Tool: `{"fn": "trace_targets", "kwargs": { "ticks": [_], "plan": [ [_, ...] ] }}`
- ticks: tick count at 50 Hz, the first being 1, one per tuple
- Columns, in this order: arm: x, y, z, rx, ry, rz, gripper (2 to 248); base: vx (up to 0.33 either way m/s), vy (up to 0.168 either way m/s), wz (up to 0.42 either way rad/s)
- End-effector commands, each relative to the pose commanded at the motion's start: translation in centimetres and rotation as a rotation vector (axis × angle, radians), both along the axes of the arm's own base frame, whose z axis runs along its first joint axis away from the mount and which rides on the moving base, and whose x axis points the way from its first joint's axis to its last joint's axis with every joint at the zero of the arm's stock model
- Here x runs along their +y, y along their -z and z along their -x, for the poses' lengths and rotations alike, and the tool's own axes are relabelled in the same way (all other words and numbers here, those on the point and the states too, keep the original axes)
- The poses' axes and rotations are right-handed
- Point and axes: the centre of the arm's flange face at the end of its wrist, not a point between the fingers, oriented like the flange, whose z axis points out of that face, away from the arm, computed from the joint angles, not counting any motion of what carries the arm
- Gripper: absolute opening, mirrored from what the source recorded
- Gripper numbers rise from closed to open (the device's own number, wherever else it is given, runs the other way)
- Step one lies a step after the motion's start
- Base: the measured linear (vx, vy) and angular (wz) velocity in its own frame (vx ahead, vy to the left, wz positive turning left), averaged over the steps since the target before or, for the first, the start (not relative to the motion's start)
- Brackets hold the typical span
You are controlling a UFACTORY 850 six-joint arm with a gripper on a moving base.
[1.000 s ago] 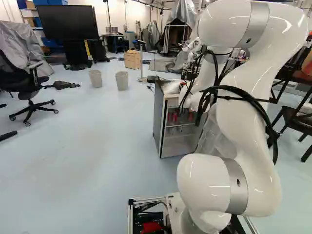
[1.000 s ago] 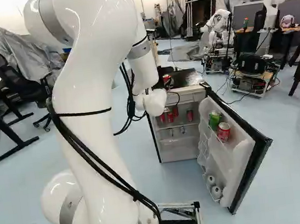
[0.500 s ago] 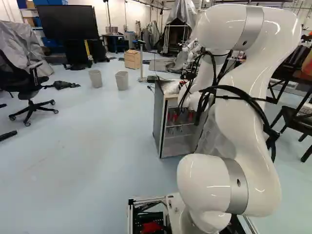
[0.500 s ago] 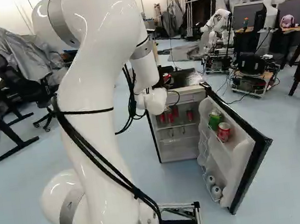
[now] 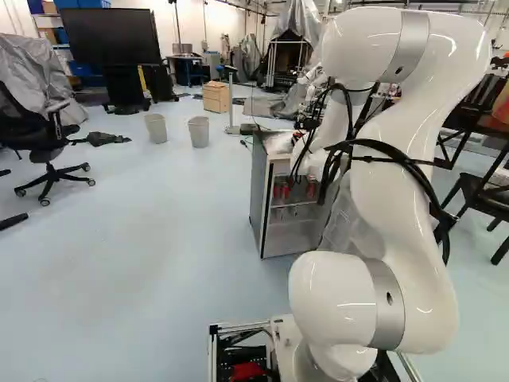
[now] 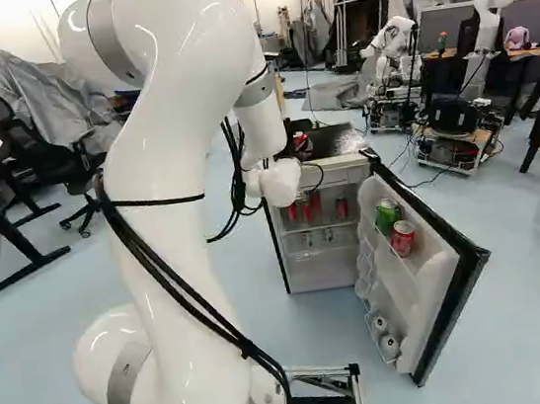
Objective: Grab a drink from the fridge
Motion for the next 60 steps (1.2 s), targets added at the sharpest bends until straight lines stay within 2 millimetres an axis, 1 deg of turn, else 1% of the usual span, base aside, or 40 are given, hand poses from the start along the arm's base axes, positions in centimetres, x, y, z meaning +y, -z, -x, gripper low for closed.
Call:
{"fn": "trace_targets", "kwargs": {
  "ticks": [5, 6, 11, 12, 16, 17, 21, 22, 27, 28, 32, 33, 40, 60],
  "plan": [
    [0.0, 0.0, 0.0, 0.000, 0.000, 0.000, 97, 0.000, 0.000, 0.000],
    [0.0, 0.0, 0.0, 0.000, 0.000, 0.000, 104, 0.000, 0.000, 0.000],
    [0.0, 0.0, 0.0, 0.000, 0.000, 0.000, 104, 0.000, 0.000, 0.000],
    [0.0, 0.0, 0.0, 0.000, 0.000, 0.000, 135, 0.000, 0.000, 0.000],
    [0.0, 0.0, 0.0, 0.000, 0.000, 0.000, 135, 0.000, 0.000, 0.000],
    [0.0, 0.0, 0.0, 0.000, 0.000, 0.000, 168, 0.000, 0.000, 0.000],
    [0.0, 0.0, 0.0, 0.000, 0.000, 0.000, 168, 0.000, 0.000, 0.000],
    [0.0, 0.0, 0.0, 0.000, 0.000, 0.000, 203, 0.000, 0.000, 0.000],
    [0.0, 0.0, 0.0, 0.000, 0.000, 0.000, 203, 0.000, 0.000, 0.000],
    [0.0, 0.0, 0.0, 0.000, 0.000, 0.000, 238, 0.000, 0.000, 0.000],
    [0.0, 0.0, 0.0, 0.000, 0.000, 0.000, 238, 0.000, 0.000, 0.000],
    [0.0, 0.0, 0.0, 0.000, 0.000, 0.000, 247, 0.000, 0.000, 0.000],
    [0.0, -0.3, 0.5, -0.001, 0.002, 0.000, 247, 0.000, 0.000, 0.000],
    [0.5, -2.9, 4.4, -0.015, 0.015, 0.005, 247, 0.000, 0.000, 0.000]
  ]
}}
